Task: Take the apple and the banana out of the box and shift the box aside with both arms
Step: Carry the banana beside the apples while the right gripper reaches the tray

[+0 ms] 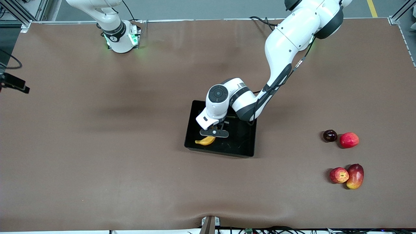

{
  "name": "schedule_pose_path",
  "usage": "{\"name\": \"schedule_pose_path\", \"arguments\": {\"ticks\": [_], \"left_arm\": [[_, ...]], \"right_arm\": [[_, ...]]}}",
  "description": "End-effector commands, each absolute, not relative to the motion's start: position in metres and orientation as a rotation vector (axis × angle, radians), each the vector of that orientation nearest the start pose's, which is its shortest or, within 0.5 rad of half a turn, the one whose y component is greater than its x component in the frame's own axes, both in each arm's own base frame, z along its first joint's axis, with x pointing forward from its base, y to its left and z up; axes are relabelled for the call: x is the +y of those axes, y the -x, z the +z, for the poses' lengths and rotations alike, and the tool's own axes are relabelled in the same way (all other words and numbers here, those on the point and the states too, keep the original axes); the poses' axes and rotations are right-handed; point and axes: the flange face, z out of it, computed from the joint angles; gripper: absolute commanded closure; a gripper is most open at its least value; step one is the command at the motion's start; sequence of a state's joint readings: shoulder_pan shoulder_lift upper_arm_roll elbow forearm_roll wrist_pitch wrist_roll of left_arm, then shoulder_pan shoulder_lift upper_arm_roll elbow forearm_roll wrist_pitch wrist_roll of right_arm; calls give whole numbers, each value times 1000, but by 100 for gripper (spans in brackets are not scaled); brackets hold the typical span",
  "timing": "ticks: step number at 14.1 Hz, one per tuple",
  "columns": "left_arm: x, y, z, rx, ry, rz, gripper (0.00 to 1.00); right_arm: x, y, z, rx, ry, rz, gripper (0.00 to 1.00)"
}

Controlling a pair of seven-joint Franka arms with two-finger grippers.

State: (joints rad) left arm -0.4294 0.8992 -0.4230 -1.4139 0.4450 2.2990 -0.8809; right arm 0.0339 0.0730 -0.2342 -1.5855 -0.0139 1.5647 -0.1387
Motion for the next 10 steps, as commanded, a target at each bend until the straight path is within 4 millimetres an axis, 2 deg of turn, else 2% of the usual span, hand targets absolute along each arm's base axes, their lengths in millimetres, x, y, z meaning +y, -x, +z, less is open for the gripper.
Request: {"name": "schedule_pose_path", "arguments": {"ticks": [1, 4, 7, 8, 9, 10], "left_arm": [[-507, -537, 208, 177, 3180, -143, 100], [-499, -552, 250, 157, 3183, -238, 100], [-488, -562, 298, 134, 3173, -308, 100], [-471, -574, 320, 95, 3165, -338, 100], [-460, -577, 334, 81, 3138, -323, 100], [-451, -579, 349, 75, 3115, -315, 100]], "right_arm": [[-109, -577, 560, 81, 3163, 197, 0], [-107, -583, 548, 78, 3153, 218, 0], [-93, -585, 547, 88, 3086, 213, 0], [-90, -584, 543, 100, 3047, 223, 0], [-83, -584, 543, 131, 3008, 225, 0], [-67, -587, 542, 167, 2978, 226, 0]]}}
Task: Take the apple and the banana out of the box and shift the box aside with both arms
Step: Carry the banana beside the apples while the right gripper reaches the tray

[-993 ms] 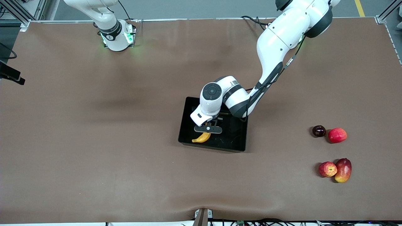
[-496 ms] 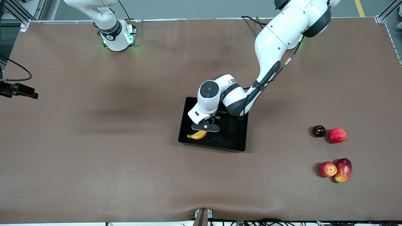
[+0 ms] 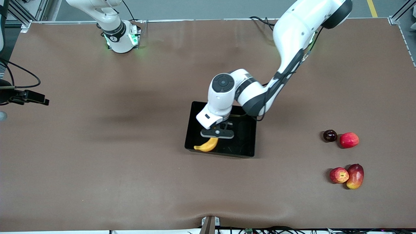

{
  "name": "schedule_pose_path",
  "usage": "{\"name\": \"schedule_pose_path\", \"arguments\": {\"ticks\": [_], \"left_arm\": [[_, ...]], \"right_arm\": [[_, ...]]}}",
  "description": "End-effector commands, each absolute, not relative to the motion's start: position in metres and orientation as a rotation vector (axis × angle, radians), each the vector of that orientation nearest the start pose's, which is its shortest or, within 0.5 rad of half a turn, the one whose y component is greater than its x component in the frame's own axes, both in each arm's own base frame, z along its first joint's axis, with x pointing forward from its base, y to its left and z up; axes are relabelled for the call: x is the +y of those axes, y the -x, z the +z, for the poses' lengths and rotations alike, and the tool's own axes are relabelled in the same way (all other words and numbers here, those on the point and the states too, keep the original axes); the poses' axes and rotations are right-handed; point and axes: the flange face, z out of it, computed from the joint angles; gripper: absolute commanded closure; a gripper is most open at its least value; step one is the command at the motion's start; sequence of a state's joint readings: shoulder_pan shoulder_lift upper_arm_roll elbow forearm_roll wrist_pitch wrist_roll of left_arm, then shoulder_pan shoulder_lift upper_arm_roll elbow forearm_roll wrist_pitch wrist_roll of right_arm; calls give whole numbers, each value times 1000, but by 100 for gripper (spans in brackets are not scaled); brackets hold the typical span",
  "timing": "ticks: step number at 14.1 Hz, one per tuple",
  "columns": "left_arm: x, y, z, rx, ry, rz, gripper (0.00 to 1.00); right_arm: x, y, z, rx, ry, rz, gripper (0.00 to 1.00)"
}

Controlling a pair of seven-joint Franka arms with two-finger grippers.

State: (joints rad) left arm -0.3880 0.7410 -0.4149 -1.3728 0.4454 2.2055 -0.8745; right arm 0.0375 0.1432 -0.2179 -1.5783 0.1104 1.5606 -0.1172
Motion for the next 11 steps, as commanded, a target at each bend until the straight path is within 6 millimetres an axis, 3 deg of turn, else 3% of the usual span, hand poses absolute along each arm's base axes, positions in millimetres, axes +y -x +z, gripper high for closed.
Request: {"name": "schedule_pose_path", "arguments": {"ticks": [1, 3, 6, 8, 11], "left_arm": [[-434, -587, 360, 66, 3093, -306, 100], [-391, -602, 375, 110, 3042, -258, 100], [-306, -630, 379, 266, 2972, -170, 100], [-257, -646, 374, 244, 2963, -131, 100], [-183, -664, 351, 204, 2959, -54, 100]], "right_arm": [[-43, -590, 542, 221, 2972, 230, 0], [11, -599, 529, 249, 2987, 261, 0], [79, -611, 506, 263, 2977, 253, 0], [111, -621, 481, 352, 2886, 278, 0], [179, -630, 440, 295, 2884, 240, 0]]}}
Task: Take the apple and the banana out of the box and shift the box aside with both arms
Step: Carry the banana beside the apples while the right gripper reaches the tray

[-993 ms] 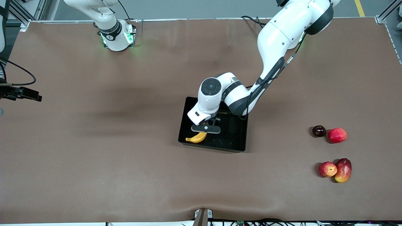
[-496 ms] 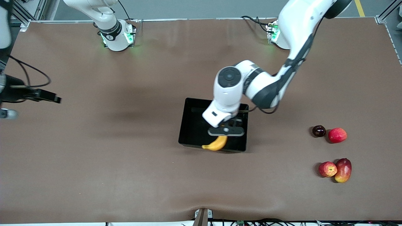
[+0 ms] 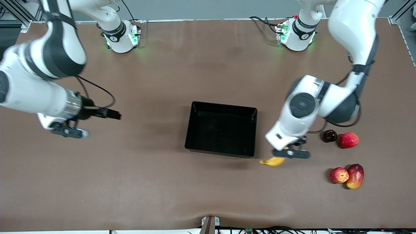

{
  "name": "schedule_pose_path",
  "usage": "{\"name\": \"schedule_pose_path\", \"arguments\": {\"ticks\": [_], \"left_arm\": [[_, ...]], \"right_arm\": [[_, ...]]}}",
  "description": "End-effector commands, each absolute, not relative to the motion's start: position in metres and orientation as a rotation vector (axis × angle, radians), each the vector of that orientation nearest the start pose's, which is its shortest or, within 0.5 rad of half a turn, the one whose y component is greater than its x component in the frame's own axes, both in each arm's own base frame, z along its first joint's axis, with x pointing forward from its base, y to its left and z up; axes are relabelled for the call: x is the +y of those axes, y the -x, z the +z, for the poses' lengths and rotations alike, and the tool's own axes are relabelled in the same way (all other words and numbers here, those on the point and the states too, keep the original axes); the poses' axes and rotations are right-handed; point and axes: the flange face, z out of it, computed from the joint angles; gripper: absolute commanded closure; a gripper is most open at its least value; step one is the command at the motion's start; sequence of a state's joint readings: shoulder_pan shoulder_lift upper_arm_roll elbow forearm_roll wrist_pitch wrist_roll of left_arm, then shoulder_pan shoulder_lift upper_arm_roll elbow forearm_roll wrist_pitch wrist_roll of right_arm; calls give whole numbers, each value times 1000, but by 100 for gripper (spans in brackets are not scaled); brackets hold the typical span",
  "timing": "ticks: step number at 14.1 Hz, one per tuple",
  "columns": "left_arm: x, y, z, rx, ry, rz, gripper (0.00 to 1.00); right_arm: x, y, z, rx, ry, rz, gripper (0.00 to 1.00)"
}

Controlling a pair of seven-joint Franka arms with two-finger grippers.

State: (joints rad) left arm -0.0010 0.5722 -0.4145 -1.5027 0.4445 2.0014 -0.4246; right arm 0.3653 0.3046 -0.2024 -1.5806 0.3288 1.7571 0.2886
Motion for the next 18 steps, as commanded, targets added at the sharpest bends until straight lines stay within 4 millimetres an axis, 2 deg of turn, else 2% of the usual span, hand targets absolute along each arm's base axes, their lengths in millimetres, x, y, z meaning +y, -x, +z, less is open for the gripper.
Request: {"name": "schedule_pose_path", "arguments": {"ticks": [1, 3, 5, 8, 9, 11, 12, 13, 15, 16, 17, 18], "left_arm": [[-154, -671, 337, 201, 2958, -20, 100], [-109, -685, 308, 137, 2977, -6, 100], [-72, -697, 288, 56, 3008, -41, 100], [-49, -707, 255, 68, 2963, -109, 100], [-46, -708, 243, 73, 2959, -126, 100], [-30, -713, 234, 80, 2937, -186, 100], [-29, -713, 223, 83, 2944, -181, 100], [-28, -712, 214, 85, 2948, -174, 100], [-16, -710, 202, 73, 2936, -157, 100], [-15, -710, 201, 74, 2936, -155, 95], [-16, -710, 203, 77, 2936, -155, 66], [-15, -712, 205, 80, 2935, -161, 44]], "right_arm": [[200, -630, 424, 277, 2897, 239, 0], [237, -628, 398, 332, 2911, 228, 0], [275, -623, 377, 391, 2920, 204, 0], [318, -616, 332, 339, 2947, 161, 0], [326, -617, 319, 332, 2950, 136, 0], [349, -611, 295, 359, 2939, 112, 0], [367, -604, 282, 374, 2939, 93, 1], [381, -598, 274, 391, 2936, 65, 13], [393, -595, 259, 422, 2929, 30, 39], [399, -590, 256, 407, 2934, 34, 63], [405, -587, 255, 394, 2937, 34, 80], [406, -586, 255, 392, 2937, 35, 97]]}}
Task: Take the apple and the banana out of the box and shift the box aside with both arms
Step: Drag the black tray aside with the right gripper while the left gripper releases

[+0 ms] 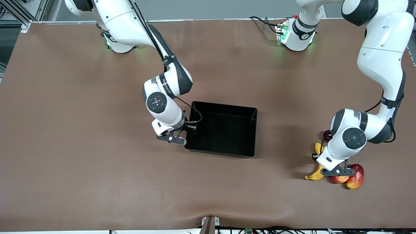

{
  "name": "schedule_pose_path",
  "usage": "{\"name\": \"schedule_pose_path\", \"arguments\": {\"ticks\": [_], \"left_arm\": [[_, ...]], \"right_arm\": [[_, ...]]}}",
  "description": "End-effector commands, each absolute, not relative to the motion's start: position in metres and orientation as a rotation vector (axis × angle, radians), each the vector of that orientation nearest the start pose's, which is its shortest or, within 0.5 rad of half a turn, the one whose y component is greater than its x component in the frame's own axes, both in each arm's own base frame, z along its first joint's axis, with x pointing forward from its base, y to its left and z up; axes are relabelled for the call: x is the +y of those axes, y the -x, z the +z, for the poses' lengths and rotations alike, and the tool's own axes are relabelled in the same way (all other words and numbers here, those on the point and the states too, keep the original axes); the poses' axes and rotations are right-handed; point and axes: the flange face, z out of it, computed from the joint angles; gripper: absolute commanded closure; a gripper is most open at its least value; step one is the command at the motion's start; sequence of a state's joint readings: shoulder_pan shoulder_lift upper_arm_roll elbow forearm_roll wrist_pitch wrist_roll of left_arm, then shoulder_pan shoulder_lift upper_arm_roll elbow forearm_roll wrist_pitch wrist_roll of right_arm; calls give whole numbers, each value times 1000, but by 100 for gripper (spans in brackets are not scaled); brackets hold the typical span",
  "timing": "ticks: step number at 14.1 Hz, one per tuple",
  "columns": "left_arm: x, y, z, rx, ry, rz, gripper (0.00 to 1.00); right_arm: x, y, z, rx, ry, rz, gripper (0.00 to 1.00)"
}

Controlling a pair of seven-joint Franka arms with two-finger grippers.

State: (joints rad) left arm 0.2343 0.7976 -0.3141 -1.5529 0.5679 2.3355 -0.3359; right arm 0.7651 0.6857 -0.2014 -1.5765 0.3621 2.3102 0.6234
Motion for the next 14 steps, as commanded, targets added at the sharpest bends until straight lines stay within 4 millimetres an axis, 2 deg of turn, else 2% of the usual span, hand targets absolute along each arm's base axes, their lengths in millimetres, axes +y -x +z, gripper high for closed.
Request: {"name": "schedule_pose_path", "arguments": {"ticks": [1, 2, 4, 6, 8, 9, 10, 12, 13, 14], "left_arm": [[-15, -712, 211, 85, 2931, -169, 16], [-14, -712, 213, 82, 2928, -167, 0], [-17, -711, 230, 72, 2923, -150, 0], [-33, -707, 268, 59, 2907, -106, 0], [-40, -700, 310, 27, 2906, -85, 0], [-42, -695, 333, 6, 2902, -62, 0], [-48, -688, 357, 3, 2902, -38, 0], [-52, -672, 409, -41, 2894, -14, 0], [-52, -667, 439, -55, 2882, -59, 0], [-52, -664, 458, -69, 2881, -95, 0]], "right_arm": [[406, -586, 255, 393, 2937, 38, 100], [407, -585, 255, 390, 2938, 37, 100], [403, -588, 260, 385, 2936, 38, 100], [398, -591, 266, 396, 2931, 43, 100], [388, -597, 282, 445, 2885, 75, 100], [375, -605, 292, 475, 2866, 88, 100], [362, -613, 310, 488, 2852, 94, 100], [336, -621, 327, 454, 2864, 174, 100], [318, -623, 339, 410, 2869, 208, 100], [295, -628, 348, 358, 2870, 242, 100]]}}
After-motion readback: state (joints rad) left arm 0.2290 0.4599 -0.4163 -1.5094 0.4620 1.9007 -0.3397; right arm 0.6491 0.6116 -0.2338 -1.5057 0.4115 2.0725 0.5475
